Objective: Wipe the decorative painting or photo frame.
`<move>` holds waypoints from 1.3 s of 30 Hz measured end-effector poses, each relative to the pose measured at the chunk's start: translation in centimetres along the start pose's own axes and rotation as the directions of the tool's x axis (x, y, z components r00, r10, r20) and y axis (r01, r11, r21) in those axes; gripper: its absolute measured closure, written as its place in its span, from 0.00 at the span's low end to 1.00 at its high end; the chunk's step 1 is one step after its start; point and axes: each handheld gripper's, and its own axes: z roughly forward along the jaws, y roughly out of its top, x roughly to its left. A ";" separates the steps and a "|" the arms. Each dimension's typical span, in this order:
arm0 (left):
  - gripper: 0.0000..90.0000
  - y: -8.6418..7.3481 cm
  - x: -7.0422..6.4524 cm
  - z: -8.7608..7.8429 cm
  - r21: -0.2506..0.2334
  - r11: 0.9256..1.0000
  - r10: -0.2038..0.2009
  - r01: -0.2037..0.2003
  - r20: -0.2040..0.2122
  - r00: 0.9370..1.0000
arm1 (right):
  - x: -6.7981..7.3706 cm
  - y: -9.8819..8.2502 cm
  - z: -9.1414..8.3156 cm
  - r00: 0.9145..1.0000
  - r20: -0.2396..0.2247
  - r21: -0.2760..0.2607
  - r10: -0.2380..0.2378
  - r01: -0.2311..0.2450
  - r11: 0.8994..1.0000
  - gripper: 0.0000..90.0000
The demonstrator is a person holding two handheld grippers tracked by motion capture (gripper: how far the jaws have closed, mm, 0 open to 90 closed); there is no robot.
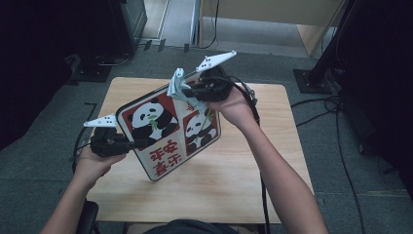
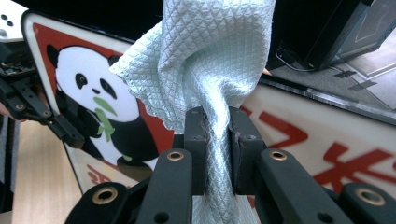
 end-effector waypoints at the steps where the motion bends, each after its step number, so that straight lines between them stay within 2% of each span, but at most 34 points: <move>1: 0.88 0.0 0.0 0.0 0.000 1.000 0.001 -0.001 -0.003 1.000 | 0.0 0.2 0.1 1.000 0.002 0.008 0.001 -0.002 1.000 0.89; 8: 0.88 0.0 0.0 0.0 0.000 1.000 0.003 -0.003 -0.005 1.000 | -0.1 -0.3 1.0 1.000 0.007 0.007 -0.015 0.015 1.000 0.89; 11: 0.88 0.0 -0.1 0.0 0.000 1.000 0.005 -0.005 -0.006 1.000 | -0.2 -0.8 1.2 0.999 0.022 0.023 -0.027 0.027 0.999 0.89; 19: 0.88 0.0 -0.1 0.0 0.000 1.000 0.007 -0.007 -0.007 1.000 | -0.2 -1.9 1.6 1.000 0.003 0.017 -0.003 0.003 1.000 0.89; 23: 0.88 0.0 -0.1 0.0 0.001 1.000 0.007 -0.007 -0.006 1.000 | -0.2 -2.5 1.8 1.000 -0.003 0.023 -0.019 0.019 1.000 0.89; 35: 0.88 0.0 -0.1 0.0 -0.001 1.000 0.007 -0.007 -0.006 1.000 | -0.3 -4.7 2.6 0.999 -0.022 0.029 0.025 -0.024 0.999 0.89; 39: 0.88 0.0 -0.1 0.0 0.000 1.000 0.010 -0.010 -0.007 1.000 | -0.2 -5.3 2.7 0.999 -0.024 0.035 0.024 -0.023 0.999 0.89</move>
